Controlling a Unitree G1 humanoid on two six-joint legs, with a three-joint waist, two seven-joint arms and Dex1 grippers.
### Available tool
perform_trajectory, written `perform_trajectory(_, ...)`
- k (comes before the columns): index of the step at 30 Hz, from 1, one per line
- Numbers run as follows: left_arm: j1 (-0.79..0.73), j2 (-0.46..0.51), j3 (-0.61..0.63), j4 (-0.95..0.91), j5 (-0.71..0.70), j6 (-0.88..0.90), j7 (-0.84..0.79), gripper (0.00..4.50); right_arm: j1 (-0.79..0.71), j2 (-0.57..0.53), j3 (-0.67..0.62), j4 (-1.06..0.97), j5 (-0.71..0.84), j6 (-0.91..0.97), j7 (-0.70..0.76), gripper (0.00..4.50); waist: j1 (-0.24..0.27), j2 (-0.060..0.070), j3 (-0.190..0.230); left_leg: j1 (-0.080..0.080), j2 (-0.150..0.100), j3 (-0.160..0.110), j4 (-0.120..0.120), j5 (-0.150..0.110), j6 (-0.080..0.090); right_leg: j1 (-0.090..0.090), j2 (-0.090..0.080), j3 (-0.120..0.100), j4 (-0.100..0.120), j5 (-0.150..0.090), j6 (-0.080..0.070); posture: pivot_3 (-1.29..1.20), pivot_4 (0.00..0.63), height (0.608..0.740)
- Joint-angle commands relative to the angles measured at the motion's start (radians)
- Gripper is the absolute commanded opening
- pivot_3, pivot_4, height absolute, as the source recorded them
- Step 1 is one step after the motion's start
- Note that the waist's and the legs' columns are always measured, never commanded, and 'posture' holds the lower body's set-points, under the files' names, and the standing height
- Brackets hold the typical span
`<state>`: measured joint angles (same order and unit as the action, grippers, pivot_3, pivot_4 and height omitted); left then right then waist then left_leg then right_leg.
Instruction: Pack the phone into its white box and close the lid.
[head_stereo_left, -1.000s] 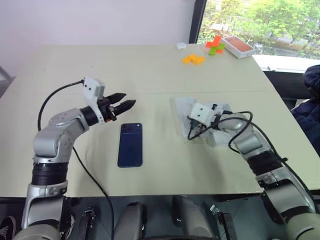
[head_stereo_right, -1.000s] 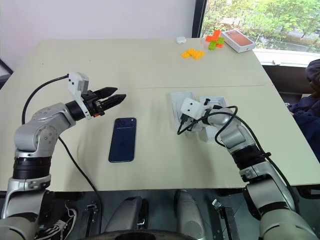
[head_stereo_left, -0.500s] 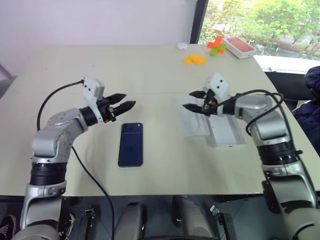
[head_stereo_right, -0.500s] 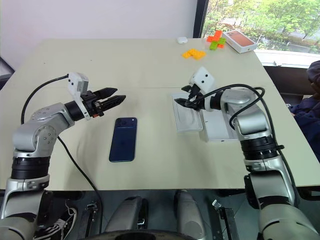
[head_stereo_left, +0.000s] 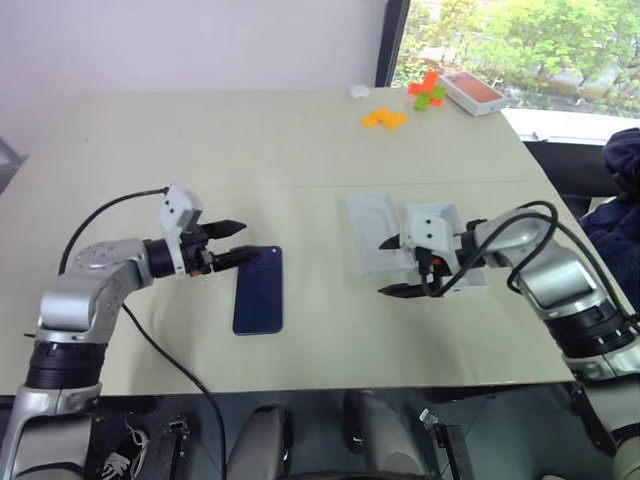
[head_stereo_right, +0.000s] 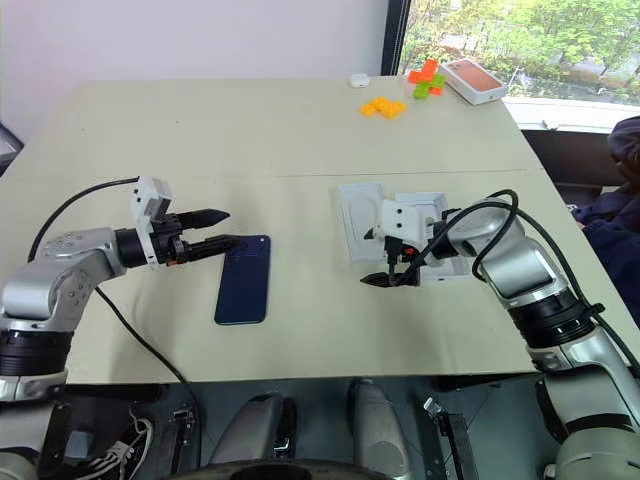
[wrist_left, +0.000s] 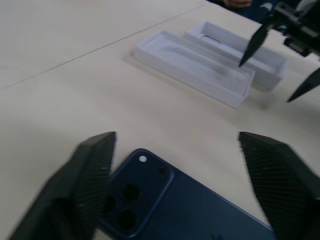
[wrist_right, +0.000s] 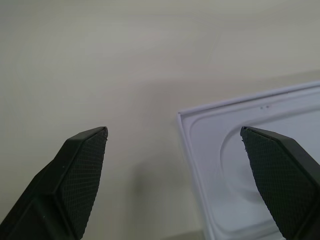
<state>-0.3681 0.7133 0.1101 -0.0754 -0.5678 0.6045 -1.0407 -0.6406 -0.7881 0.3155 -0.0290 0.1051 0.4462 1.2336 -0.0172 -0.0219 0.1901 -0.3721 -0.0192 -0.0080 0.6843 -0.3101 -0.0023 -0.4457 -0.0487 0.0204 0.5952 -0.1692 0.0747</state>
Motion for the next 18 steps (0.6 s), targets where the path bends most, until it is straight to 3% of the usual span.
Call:
perform_trajectory(1,0.035,0.029,0.039,-0.087,-0.009,-0.085,-0.051,4.46,-0.045,0.01,0.032,0.041,-0.065,-0.06,-0.009,4.5,0.0,0.0,0.0,0.0,0.0,0.001,0.0,0.0,0.0,0.0,-0.001,0.001,0.0,0.0,0.0,0.0,0.15,0.74)
perform_trajectory(18,0.09,0.026,0.049,-0.166,-0.053,-0.064,-0.011,4.46,-0.139,0.05,0.098,0.224,-0.153,-0.025,0.075,4.5,0.003,0.0,0.0,0.0,-0.001,0.0,0.0,0.0,0.0,0.0,-0.001,0.0,0.0,0.0,0.0,0.0,0.15,0.74)
